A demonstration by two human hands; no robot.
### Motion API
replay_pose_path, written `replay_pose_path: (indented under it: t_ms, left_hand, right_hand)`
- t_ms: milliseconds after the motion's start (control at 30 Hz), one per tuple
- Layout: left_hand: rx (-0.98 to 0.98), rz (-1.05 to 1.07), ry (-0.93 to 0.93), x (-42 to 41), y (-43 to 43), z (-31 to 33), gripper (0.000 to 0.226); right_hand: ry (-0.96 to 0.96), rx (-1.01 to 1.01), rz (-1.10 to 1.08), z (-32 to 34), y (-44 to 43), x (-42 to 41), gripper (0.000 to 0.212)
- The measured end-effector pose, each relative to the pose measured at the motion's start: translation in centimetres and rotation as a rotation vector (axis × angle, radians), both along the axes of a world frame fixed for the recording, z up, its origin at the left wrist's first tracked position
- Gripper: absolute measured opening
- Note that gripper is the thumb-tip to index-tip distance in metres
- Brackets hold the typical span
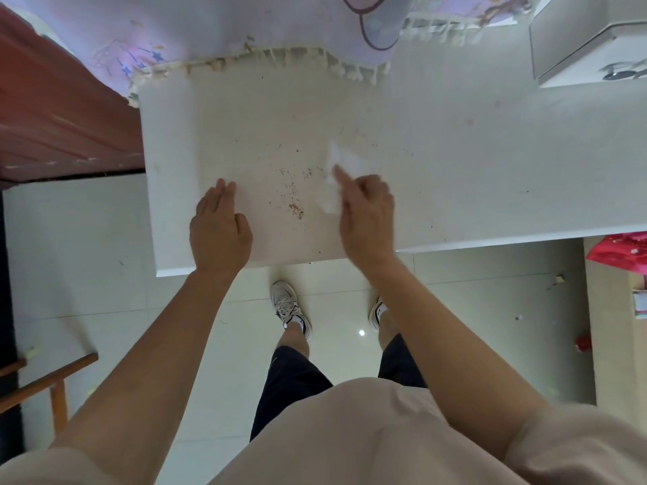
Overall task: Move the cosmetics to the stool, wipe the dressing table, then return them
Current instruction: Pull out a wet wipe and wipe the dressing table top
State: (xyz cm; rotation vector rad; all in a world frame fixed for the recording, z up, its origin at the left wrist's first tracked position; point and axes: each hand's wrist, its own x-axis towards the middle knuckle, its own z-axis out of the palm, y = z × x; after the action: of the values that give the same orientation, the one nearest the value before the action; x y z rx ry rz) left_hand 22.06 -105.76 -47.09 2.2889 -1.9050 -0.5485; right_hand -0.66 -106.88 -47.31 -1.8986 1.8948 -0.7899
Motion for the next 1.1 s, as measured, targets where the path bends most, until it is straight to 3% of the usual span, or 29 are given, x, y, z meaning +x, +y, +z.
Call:
replay_pose_path:
  t_ms: [100, 200, 267, 400, 600, 667, 733, 800, 867, 933, 1000, 1100]
  left_hand:
    - [0.007, 0.021, -0.132, 1.8, 0.3, -0.3, 0.056]
    - [0.104, 0.061, -0.182, 2.3, 0.8, -0.8, 0.057]
    - [0.138, 0.053, -0.186, 2.2, 0.9, -1.0, 0.058]
    - [0.111, 0.065, -0.165, 2.5, 0.5, -1.2, 0.053]
    - [0.072, 0.062, -0.145, 3.6, 0.2, -0.8, 0.048]
    - [0.003, 0.075, -0.117, 4.3, -0.2, -0.7, 0.044]
    - [-0.048, 0.101, -0.108, 5.1, -0.9, -0.7, 0.045]
    - [-0.036, 0.129, -0.107, 5.7, -1.9, -0.9, 0.049]
    - [0.014, 0.15, -0.106, 6.1, -2.8, -1.2, 0.053]
    - [0.064, 0.146, -0.116, 6.6, -3.4, -1.5, 0.054]
    - [0.091, 0.124, -0.132, 6.8, -3.5, -1.7, 0.054]
    - [0.116, 0.066, -0.167, 7.3, -3.2, -1.8, 0.056]
  right_hand:
    - [0.017, -0.028, -0.241, -0.7, -1.1, -5.4, 0.046]
    - [0.291, 0.252, -0.356, -2.2, -0.9, -8.3, 0.052]
    - [0.356, 0.363, -0.344, -2.9, -0.6, -6.8, 0.058]
    - [0.356, 0.34, -0.012, -2.7, -1.1, 1.3, 0.064]
    - [0.312, 0.193, 0.419, -1.2, -3.2, 8.2, 0.05]
    - [0.116, 0.094, 0.292, -0.6, -4.8, 6.3, 0.044]
    - [-0.064, 0.003, -0.025, -0.6, -6.3, 2.5, 0.036]
    - [-0.062, 0.063, -0.312, -1.1, -7.5, -1.9, 0.04]
    - [0.061, 0.231, -0.456, -2.0, -7.7, -4.4, 0.052]
    - [0.174, 0.29, -0.392, -2.7, -7.5, -3.3, 0.057]
    - [0.213, 0.256, -0.185, -2.9, -7.8, 0.6, 0.053]
    - [0.334, 0.279, 0.166, -2.7, -8.5, 8.3, 0.066]
